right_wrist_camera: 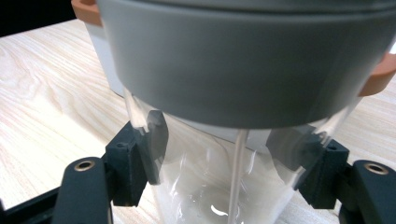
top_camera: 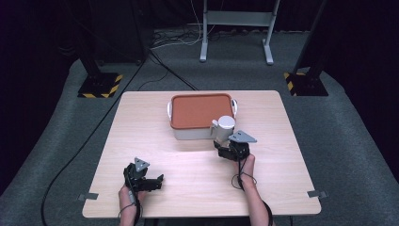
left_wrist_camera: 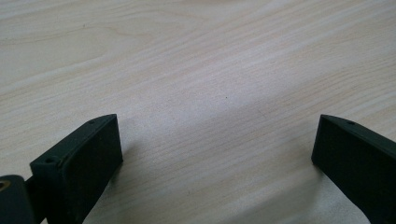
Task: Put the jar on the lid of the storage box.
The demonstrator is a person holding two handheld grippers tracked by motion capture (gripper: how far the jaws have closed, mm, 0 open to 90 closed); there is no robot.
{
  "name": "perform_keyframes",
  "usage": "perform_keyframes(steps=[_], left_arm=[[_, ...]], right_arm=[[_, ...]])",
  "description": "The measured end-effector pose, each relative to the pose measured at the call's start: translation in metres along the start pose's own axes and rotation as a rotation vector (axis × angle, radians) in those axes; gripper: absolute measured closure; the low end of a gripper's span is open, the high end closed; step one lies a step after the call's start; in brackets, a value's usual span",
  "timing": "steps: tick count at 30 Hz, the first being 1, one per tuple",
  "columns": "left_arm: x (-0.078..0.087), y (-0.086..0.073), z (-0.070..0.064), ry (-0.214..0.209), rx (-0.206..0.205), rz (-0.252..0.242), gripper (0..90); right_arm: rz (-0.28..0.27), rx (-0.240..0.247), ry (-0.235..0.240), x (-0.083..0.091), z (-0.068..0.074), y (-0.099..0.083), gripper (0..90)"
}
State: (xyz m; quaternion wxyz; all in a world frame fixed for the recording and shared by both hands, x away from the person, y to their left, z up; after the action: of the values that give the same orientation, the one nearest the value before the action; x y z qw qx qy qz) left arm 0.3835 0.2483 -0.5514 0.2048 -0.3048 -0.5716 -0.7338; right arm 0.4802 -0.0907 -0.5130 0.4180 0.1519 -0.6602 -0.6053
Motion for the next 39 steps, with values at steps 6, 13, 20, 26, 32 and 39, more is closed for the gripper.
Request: perform_keyframes(steps=[6, 13, 20, 26, 32, 39], left_arm=[[0.000, 0.000, 0.000, 0.000, 0.000, 0.000, 1.4], [0.000, 0.000, 0.000, -0.002, 0.001, 0.000, 1.3], [0.000, 0.000, 0.000, -0.003, 0.002, 0.000, 1.3], [0.000, 0.000, 0.000, -0.003, 0.001, 0.000, 1.4], [0.000, 0.000, 0.000, -0.004, 0.002, 0.000, 1.3], [0.000, 0.000, 0.000, -0.004, 0.002, 0.000, 1.3]], right_arm=[[-0.007, -0.010, 0.000, 0.002, -0.001, 0.002, 29.8], [-0.015, -0.008, 0.005, 0.004, 0.000, 0.007, 29.8], [-0.011, 0.006, 0.007, 0.004, 0.002, 0.011, 29.8], [-0.011, 0.008, 0.007, 0.005, 0.002, 0.015, 29.8], [-0.014, 0.012, 0.007, 0.007, 0.001, 0.018, 29.8], [-0.019, 0.014, 0.008, 0.010, 0.000, 0.023, 29.8]])
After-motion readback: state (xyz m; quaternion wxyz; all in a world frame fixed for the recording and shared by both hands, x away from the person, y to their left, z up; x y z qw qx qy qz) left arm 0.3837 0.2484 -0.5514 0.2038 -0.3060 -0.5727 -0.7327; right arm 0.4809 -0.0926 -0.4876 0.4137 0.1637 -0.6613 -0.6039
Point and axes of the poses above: each handheld gripper's, and its own axes: x roughly backward along the jaws, y roughly out of its top, z roughly to its left, the point moved 3 cm from there along -x, roughly forward along the jaws, and after that the axes turned 13 degrees about y, right-handed, at the moved point
